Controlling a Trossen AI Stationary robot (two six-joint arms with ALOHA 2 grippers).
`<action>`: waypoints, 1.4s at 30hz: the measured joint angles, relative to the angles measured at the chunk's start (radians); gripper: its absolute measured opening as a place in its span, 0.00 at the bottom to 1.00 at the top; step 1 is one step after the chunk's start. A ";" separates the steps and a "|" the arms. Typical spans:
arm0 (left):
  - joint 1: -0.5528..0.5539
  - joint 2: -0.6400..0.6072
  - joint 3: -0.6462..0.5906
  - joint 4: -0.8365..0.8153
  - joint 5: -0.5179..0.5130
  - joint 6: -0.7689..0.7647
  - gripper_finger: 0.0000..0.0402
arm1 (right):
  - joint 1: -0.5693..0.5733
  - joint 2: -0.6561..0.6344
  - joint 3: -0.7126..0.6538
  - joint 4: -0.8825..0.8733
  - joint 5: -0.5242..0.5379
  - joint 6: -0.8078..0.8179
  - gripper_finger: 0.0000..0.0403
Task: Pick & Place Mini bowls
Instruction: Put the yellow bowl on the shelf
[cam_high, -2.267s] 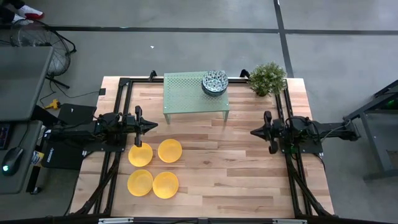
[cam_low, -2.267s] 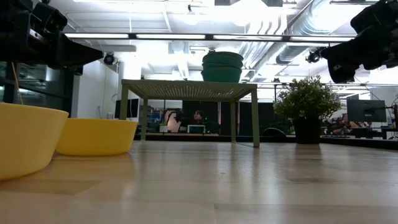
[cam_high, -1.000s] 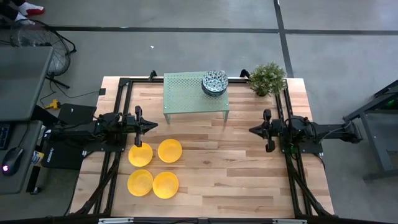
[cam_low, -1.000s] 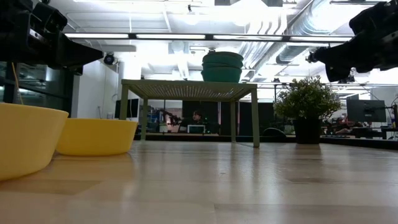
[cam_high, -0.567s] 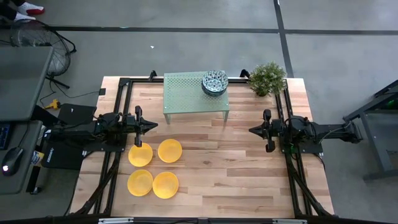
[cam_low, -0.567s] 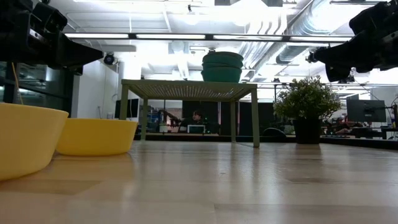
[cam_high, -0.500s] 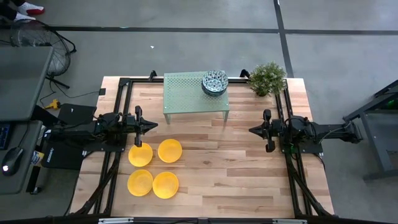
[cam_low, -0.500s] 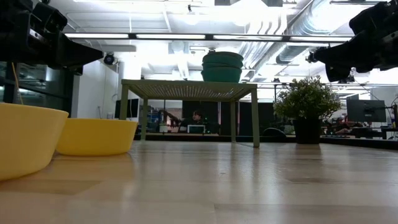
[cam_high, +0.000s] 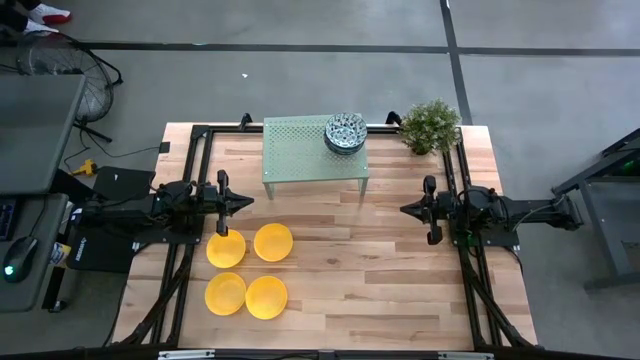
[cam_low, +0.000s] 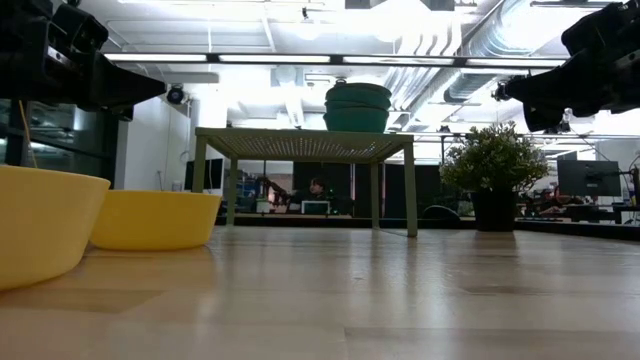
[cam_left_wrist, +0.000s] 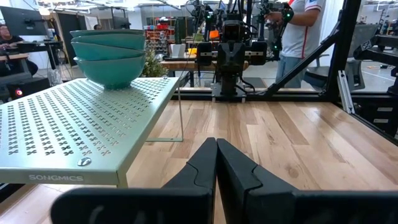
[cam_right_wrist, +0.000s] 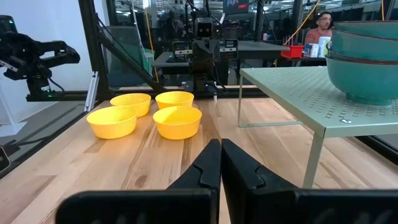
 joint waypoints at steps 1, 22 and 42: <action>0.000 0.000 0.000 0.000 0.000 0.000 0.02 | 0.000 0.000 0.000 0.000 0.000 0.000 0.00; 0.000 0.000 0.000 0.010 -0.043 -0.003 0.02 | 0.000 0.000 0.000 0.001 0.000 0.000 0.00; 0.000 0.089 0.230 -0.459 -0.051 0.012 0.19 | 0.000 0.000 0.000 0.001 0.000 0.000 0.00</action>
